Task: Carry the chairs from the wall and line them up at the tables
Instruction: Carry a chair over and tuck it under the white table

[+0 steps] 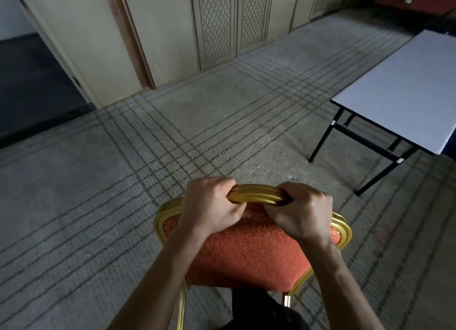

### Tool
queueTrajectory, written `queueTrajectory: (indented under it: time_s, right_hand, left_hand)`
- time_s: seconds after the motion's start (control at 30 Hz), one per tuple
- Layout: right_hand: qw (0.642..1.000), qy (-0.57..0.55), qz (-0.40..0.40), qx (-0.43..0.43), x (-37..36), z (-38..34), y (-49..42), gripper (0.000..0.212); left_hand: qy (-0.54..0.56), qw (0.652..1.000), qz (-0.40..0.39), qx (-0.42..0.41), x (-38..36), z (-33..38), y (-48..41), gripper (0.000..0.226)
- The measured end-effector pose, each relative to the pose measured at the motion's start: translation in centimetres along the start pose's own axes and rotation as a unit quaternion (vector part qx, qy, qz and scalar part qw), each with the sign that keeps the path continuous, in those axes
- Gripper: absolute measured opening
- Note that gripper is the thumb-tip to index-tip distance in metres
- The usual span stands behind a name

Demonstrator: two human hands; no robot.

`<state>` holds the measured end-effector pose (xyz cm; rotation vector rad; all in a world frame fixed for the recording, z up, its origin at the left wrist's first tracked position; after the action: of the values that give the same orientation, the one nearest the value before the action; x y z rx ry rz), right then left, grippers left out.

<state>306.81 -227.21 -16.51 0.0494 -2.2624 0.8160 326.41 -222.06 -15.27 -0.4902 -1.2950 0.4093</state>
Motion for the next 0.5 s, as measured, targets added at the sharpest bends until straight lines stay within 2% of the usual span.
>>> queueTrajectory:
  time_s: [0.5]
  right_hand:
    - [1.0,-0.007,-0.003,-0.003,-9.8,16.5,-29.9,0.024]
  left_hand:
    - [-0.003,1.0,-0.007,0.003,-16.9,-8.4,-29.9,0.036]
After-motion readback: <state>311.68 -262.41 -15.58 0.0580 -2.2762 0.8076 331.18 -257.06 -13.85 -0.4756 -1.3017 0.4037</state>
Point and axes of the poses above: each hand's wrist, its own y-axis away from the middle knuckle, its own x-axis out of the back of the hand, z = x × y, the point moved 2 cm from there along -y, towards the middle knuckle, and after that the axes turned 9 degrees about -y, right-handed, at the moved point
